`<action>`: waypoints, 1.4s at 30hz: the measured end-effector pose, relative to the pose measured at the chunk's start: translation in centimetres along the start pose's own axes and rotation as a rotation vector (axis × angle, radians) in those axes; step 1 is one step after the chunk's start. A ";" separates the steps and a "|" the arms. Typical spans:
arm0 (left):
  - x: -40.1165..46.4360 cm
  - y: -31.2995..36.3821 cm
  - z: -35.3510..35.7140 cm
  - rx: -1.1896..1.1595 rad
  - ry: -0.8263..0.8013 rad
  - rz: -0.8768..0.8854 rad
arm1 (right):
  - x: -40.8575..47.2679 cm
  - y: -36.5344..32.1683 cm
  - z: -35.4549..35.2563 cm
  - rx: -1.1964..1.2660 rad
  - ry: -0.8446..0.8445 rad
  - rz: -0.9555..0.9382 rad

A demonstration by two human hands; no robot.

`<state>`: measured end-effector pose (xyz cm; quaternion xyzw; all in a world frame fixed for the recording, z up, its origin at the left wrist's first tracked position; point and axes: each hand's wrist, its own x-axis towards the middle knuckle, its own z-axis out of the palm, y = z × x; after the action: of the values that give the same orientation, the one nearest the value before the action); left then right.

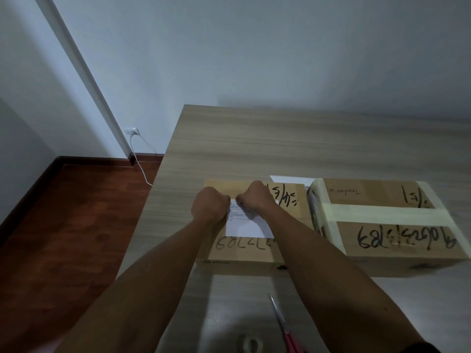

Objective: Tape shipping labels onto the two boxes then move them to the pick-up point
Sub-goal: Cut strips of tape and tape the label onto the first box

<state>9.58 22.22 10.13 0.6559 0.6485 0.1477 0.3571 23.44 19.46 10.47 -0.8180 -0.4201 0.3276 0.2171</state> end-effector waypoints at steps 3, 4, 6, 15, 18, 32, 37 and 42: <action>0.1 0.0 0.1 0.003 0.003 -0.018 | -0.1 0.0 0.0 0.004 0.004 0.018; 0.2 0.0 0.2 0.005 0.006 -0.022 | -0.1 0.1 -0.1 0.016 0.008 0.028; 0.4 0.1 0.1 0.015 0.017 -0.031 | 0.1 0.4 -0.4 0.084 -0.020 0.055; 1.7 -0.7 -1.0 0.030 0.017 -0.034 | -0.7 0.2 -0.9 0.212 -0.056 0.110; 1.8 -1.0 -1.1 0.030 0.016 0.003 | -0.5 0.3 -0.7 0.129 -0.016 0.084; -1.0 -2.8 -1.5 -0.123 0.044 0.195 | -3.3 1.2 -3.7 0.157 0.030 0.016; -4.6 -3.2 -1.6 -0.089 0.051 0.323 | -5.9 4.6 -3.5 0.139 0.190 -0.035; -9.3 -3.7 -0.4 -0.098 0.059 0.343 | -10.2 8.9 -2.8 0.201 0.213 -0.079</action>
<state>5.51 13.06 10.45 0.7340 0.5292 0.2573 0.3390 25.87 5.88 10.36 -0.8051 -0.3916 0.2707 0.3539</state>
